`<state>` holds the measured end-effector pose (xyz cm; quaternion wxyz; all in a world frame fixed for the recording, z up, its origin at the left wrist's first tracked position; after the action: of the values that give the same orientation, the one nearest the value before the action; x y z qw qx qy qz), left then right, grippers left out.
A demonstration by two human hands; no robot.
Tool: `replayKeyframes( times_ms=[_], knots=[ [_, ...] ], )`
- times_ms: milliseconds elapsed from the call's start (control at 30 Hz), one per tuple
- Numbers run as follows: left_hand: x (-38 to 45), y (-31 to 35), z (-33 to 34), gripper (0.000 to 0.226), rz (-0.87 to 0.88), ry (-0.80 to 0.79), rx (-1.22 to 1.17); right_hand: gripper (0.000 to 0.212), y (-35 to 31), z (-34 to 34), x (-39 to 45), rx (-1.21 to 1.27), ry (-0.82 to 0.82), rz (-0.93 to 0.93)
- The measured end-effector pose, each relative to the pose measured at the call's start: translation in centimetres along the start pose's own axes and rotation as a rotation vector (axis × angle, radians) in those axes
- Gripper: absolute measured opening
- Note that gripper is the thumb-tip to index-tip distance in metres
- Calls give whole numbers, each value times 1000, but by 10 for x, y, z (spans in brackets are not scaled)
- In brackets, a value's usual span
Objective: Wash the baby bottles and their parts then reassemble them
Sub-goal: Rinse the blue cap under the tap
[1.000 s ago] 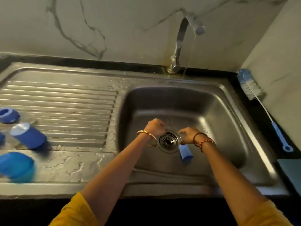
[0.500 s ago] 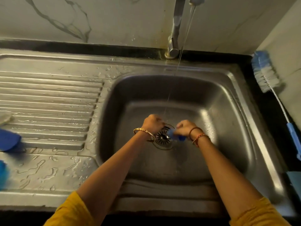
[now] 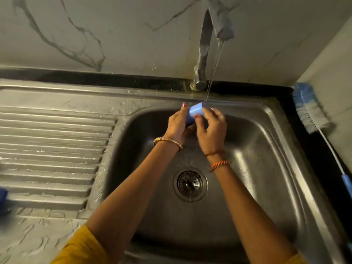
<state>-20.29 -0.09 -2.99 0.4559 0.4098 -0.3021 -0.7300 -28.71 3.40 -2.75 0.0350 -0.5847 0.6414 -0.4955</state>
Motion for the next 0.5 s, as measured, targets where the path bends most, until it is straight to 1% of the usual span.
replayKeyframes(
  times_ms=[67,167,233,267,300,333,367,433,467,500],
  knots=[
    [6,-1,1,39,-125,31,-16,29,-1,1,-2,-152,40,-262],
    [11,-3,-4,44,-319,-19,35,29,2,-9,8,-262,25,-679],
    [13,-2,-5,44,-392,-30,83,40,6,-18,17,-293,-17,-854],
    [12,0,-3,43,-395,-36,104,42,9,-20,21,-302,-31,-887],
    [13,2,0,43,-359,-35,108,39,12,-21,24,-294,-43,-863],
    [13,3,4,42,-284,-40,97,33,12,-21,26,-267,-51,-756],
    [13,4,9,39,-187,-66,70,28,12,-19,27,-218,-46,-579],
    [12,2,19,27,49,-152,54,24,11,-16,32,14,-13,-67],
    [10,1,22,24,171,-172,112,24,10,-15,33,144,4,177],
    [8,0,23,23,284,-156,176,25,8,-14,34,224,9,350]
  ],
)
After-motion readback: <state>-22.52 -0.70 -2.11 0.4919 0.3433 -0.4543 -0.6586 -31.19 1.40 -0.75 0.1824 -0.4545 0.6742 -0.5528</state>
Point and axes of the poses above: each hand's wrist, its own x-axis towards the middle knuckle, its own z-axis out of the palm, y = z × x, the point moved 2 cm from there along x, towards the middle knuckle, and after that the axes turned 3 degrees about -y, right-handed, at the moved point
